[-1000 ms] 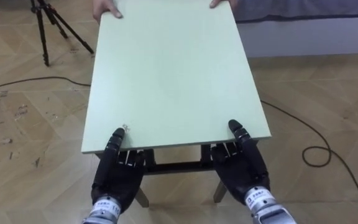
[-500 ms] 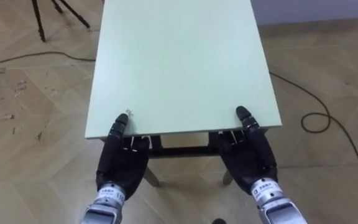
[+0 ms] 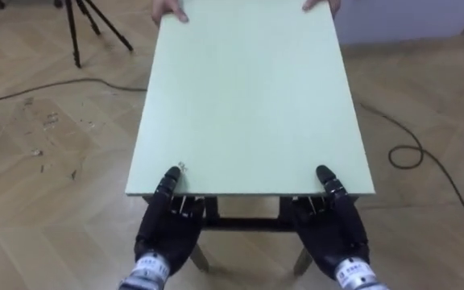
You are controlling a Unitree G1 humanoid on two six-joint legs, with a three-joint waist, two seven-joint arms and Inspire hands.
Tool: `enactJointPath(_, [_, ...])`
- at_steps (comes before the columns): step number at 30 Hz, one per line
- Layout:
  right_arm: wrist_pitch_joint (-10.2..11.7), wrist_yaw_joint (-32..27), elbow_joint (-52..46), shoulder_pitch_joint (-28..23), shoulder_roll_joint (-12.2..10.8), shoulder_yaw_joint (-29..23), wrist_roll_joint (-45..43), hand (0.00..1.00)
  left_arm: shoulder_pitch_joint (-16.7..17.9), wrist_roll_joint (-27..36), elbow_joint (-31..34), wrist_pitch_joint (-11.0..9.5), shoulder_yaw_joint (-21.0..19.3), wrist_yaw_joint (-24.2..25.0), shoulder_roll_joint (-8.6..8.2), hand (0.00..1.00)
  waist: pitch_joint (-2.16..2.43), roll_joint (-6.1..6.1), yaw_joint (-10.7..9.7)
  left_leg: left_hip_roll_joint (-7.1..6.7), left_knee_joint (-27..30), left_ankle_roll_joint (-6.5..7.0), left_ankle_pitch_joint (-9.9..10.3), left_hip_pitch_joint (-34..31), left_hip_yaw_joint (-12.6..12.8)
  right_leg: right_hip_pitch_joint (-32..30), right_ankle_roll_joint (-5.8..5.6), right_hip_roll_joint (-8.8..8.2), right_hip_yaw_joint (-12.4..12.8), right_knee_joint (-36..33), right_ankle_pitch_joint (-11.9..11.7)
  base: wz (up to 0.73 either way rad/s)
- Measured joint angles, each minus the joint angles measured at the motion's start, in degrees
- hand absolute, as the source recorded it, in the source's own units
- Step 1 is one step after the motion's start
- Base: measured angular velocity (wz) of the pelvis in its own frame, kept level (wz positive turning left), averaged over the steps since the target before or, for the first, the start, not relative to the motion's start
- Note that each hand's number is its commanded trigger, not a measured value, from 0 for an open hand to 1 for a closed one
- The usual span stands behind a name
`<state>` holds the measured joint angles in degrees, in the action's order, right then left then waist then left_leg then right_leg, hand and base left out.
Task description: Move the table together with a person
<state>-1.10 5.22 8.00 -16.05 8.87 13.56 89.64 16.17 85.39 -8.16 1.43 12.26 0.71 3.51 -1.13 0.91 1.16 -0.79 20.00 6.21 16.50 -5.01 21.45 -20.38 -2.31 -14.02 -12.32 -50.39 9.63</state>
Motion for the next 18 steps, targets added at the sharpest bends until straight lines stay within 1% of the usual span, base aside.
enactJointPath(1, [-0.1,0.0,0.0,0.0,0.1,0.0,0.0,1.0,0.9,0.0,0.3,0.1,0.0,0.6,-0.07,1.0,-0.01,-0.02,0.0,-0.03,0.7,0.07,-0.1,-0.8,0.3,2.0,-0.67,-0.14,1.4,-1.1,1.0,-0.21])
enactJointPath(2, [-0.2,0.0,0.0,0.0,0.1,0.1,0.1,1.0,1.4,0.1,0.4,0.1,0.0,1.0,-0.13,1.0,-0.12,-0.21,-0.1,-0.33,1.2,0.2,-0.4,-1.2,0.4,2.9,-1.59,-0.24,2.1,-0.9,1.8,-0.08])
enactJointPath(4, [-0.3,0.5,0.0,-0.2,0.4,0.7,0.4,1.0,2.3,0.1,0.6,0.2,0.0,1.2,-0.12,1.0,-0.23,-0.52,-0.1,-0.97,0.6,0.4,-1.4,-0.9,0.4,2.9,-2.2,0.13,3.2,0.4,2.3,0.0])
enactJointPath(5, [-0.3,0.5,0.0,-0.1,0.6,0.8,0.1,1.0,2.4,0.1,0.7,0.2,0.0,1.2,-0.09,1.0,-0.26,-0.61,-0.1,-0.93,0.1,0.48,-1.9,-1.2,0.6,3.1,-2.63,0.57,4.2,1.2,2.6,-0.04])
enactJointPath(6, [-0.2,0.5,0.0,0.0,0.4,0.9,0.0,1.0,2.5,-0.1,1.5,0.1,-0.1,1.2,0.34,1.0,-0.21,-1.51,0.1,-0.79,-0.8,0.71,-3.0,-1.8,2.2,3.3,-2.86,1.03,5.9,1.8,4.2,0.21])
enactJointPath(7, [0.0,0.7,-0.1,-0.1,-0.5,0.9,0.1,1.0,2.4,-0.1,2.5,0.1,0.0,1.2,1.49,1.0,-0.07,-3.62,-0.5,-0.87,-0.8,0.82,-3.8,-2.7,4.5,4.6,-2.66,0.24,6.4,-0.5,6.1,0.32])
enactJointPath(8, [-0.1,1.0,-0.1,-0.1,-0.5,0.9,0.5,1.0,2.2,-0.3,2.9,0.1,0.1,1.2,1.93,1.0,-0.09,-4.5,-0.5,-0.87,-0.8,0.91,-4.1,-3.1,5.5,6.0,-2.61,0.18,6.7,-0.7,7.1,0.34])
enactJointPath(9, [-0.1,1.6,-0.1,0.1,-0.5,1.1,1.0,1.0,1.8,-0.8,3.2,-0.2,0.0,1.2,2.13,1.0,0.06,-5.7,0.0,-0.77,-0.3,0.96,-5.0,-4.3,6.5,9.4,-2.45,0.1,7.4,1.1,9.2,0.05])
enactJointPath(10, [0.0,2.1,-0.1,0.6,-0.5,1.1,1.0,1.0,1.3,-1.0,3.4,-0.5,0.0,1.2,2.0,1.0,0.08,-5.93,0.7,0.14,1.5,0.83,-5.3,-6.5,6.5,13.2,-2.62,0.11,7.5,6.5,11.2,-0.1])
enactJointPath(11, [0.2,2.1,-0.1,1.1,-0.6,1.2,1.0,1.0,1.0,-1.0,3.6,-0.7,-0.1,1.2,1.98,1.0,0.08,-5.99,0.9,0.77,2.9,0.73,-5.4,-7.9,6.4,14.8,-3.02,0.18,7.5,10.1,12.3,-0.25])
enactJointPath(12, [0.6,2.1,0.0,2.5,-0.6,1.7,1.2,1.0,0.4,-1.0,3.9,-1.2,-0.4,1.3,2.08,1.0,0.05,-6.06,1.9,2.64,5.7,0.34,-5.6,-11.1,6.1,16.1,-3.41,1.28,7.4,16.2,14.0,-0.35])
enactJointPath(13, [1.2,2.1,0.2,3.5,-0.7,2.2,1.6,1.0,-0.7,-1.0,3.9,-1.4,-0.8,1.3,2.14,1.0,0.08,-5.94,3.0,5.11,8.6,-0.58,-6.3,-14.7,5.1,16.4,-2.45,3.67,7.2,21.2,14.6,-0.33])
enactJointPath(14, [1.2,2.1,0.3,4.2,-0.8,2.3,1.7,1.0,-1.1,-1.0,4.0,-1.5,-1.1,1.4,2.21,1.0,0.05,-5.72,3.1,6.49,10.1,-0.94,-6.7,-16.7,4.2,16.4,-1.51,4.99,7.1,23.3,14.5,-0.11])
enactJointPath(15, [1.2,2.1,0.9,5.1,-1.4,2.4,1.9,1.0,-1.9,-1.0,4.0,-1.5,-1.6,1.5,2.67,1.0,-0.04,-5.34,2.9,9.07,12.3,-1.78,-8.2,-19.8,2.5,16.1,0.69,7.86,6.9,25.8,13.6,0.09])
enactJointPath(16, [1.0,2.1,1.0,5.2,-2.3,2.4,2.0,1.0,-2.5,-1.0,4.1,-1.5,-1.9,1.6,3.54,1.0,-0.05,-5.3,3.1,11.1,12.3,-2.59,-9.3,-21.3,1.6,15.2,2.26,10.16,6.1,26.4,12.4,0.13])
enactJointPath(17, [0.7,2.2,1.0,5.1,-2.4,2.4,2.3,1.0,-2.6,-1.1,4.1,-1.5,-2.0,1.8,3.93,1.0,-0.05,-5.29,3.3,11.78,11.6,-2.91,-9.6,-21.2,1.5,15.0,2.87,11.01,5.7,26.7,12.0,0.0])
enactJointPath(18, [0.1,2.3,1.0,4.9,-2.4,2.4,2.3,1.0,-2.5,-1.1,4.0,-1.5,-2.2,2.0,4.16,1.0,-0.06,-5.33,3.9,12.52,9.5,-3.34,-10.0,-20.6,1.7,13.8,3.7,12.12,5.5,26.4,11.5,-0.08])
